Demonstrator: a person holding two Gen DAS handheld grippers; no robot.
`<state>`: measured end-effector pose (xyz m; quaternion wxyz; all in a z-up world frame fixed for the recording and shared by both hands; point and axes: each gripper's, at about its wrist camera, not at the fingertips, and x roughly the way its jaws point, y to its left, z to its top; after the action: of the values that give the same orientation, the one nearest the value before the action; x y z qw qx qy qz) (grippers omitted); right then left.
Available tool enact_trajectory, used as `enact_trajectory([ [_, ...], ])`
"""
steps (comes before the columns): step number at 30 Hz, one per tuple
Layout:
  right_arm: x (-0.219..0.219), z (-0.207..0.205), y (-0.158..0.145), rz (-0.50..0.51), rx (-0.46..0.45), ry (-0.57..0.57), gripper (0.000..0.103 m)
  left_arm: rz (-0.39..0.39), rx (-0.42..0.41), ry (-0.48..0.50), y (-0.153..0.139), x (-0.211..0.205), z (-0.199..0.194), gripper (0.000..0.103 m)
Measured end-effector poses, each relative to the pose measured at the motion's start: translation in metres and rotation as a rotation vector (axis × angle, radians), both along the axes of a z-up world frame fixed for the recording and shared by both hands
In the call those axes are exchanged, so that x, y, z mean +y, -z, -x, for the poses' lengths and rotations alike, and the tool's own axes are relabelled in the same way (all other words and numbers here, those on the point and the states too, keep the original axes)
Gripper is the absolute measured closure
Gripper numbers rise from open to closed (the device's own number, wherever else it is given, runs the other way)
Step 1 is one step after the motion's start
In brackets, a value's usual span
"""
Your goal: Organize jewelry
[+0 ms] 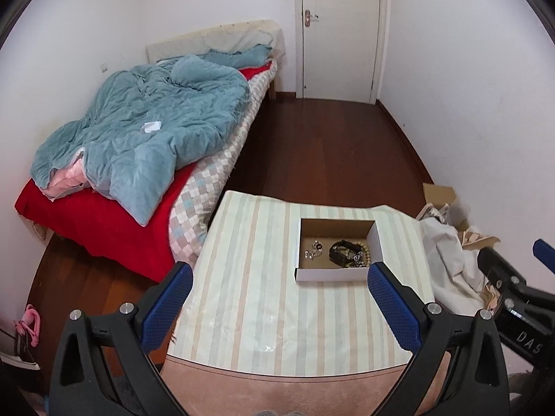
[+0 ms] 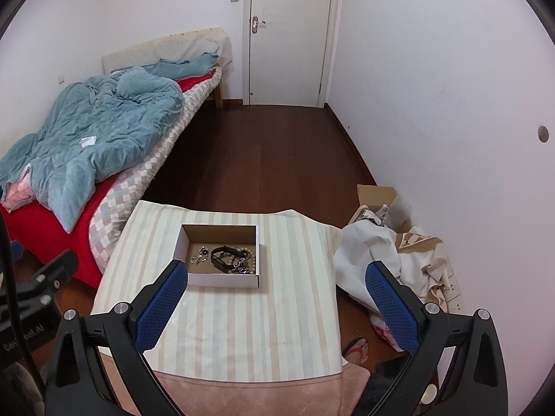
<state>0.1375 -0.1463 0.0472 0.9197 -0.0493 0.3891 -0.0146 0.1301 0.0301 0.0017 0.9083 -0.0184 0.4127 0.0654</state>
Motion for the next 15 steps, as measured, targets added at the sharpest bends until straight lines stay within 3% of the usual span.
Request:
enact_trajectory([
  [15,-0.002,-0.016,0.021,0.010,0.056,0.006,0.000,0.011,0.043,0.000,0.016,-0.001,-0.015,0.000],
])
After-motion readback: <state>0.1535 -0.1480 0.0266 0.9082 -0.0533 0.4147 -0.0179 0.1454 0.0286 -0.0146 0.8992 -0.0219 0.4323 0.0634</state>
